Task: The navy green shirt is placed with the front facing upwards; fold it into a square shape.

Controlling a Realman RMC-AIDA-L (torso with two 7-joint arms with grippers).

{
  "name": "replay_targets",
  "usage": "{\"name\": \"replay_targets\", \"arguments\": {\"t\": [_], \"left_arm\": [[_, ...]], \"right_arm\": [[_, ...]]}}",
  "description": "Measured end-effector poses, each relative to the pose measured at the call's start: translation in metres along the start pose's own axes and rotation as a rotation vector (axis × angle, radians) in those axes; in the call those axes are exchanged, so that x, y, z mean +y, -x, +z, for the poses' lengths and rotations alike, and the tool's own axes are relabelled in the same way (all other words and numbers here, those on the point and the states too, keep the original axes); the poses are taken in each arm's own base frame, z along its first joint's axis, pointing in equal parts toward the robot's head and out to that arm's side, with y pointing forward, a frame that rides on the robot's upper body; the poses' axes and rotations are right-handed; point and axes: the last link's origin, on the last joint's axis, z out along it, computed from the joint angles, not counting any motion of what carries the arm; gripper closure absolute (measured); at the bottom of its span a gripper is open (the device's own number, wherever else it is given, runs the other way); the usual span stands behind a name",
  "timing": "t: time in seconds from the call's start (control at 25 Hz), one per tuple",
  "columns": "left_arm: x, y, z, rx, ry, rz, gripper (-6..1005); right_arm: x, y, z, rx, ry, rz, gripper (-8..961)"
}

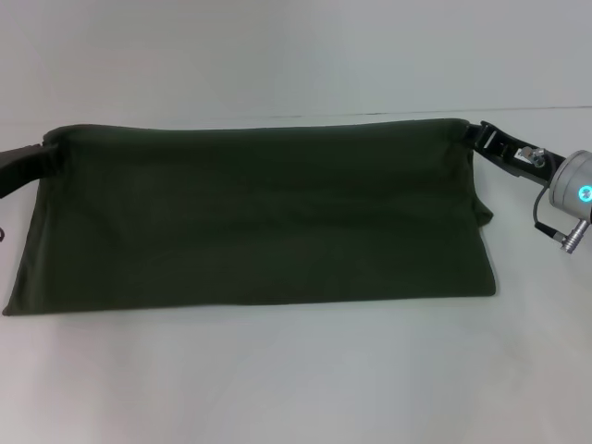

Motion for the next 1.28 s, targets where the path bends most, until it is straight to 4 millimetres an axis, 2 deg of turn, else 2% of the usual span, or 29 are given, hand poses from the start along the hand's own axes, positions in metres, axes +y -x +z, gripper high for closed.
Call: {"name": "replay_targets", "arguments": {"t": [0.36,0.6,0.8,0.92,1.0,1.08,1.16,1.2,1.28], "left_arm": [[0.004,0.006,0.013,0.019,-0.052,0.007,968],[0.008,0.012,0.015,0.102,-0.051,0.024,968],[0.008,0.015,0.015,0.122,-0.066,0.054,774],[0.002,0.016,0.013,0.135,-0.085,-0.018,585],[-0.002,0.014,0.007,0.146,-0.075,-0.084,564],[-0.003,0.012,-0.001,0.152,-0.032,-0.119,544],[-0.004,0.009,-0.012,0.157,0.016,-0.135,523],[-0.007,0.007,-0.028,0.131,0.063,-0.155,513],[-0.009,0.006,-0.034,0.107,0.078,-0.169,493]], "right_arm": [[0.001,0.003,0.003,-0.036,-0.013,-0.039,883],[0.0,0.002,0.003,-0.062,-0.011,-0.052,655],[-0.003,0.0,0.0,-0.071,-0.015,-0.042,544],[-0.005,0.0,-0.005,-0.081,0.0,-0.03,478],[-0.006,0.001,-0.009,-0.085,0.015,-0.028,434],[-0.007,0.003,-0.016,-0.085,0.05,-0.028,338],[-0.009,0.005,-0.025,-0.071,0.078,-0.017,243],[-0.011,0.006,-0.03,-0.056,0.086,-0.005,195],[-0.016,0.008,-0.04,-0.017,0.096,0.02,150]]}}
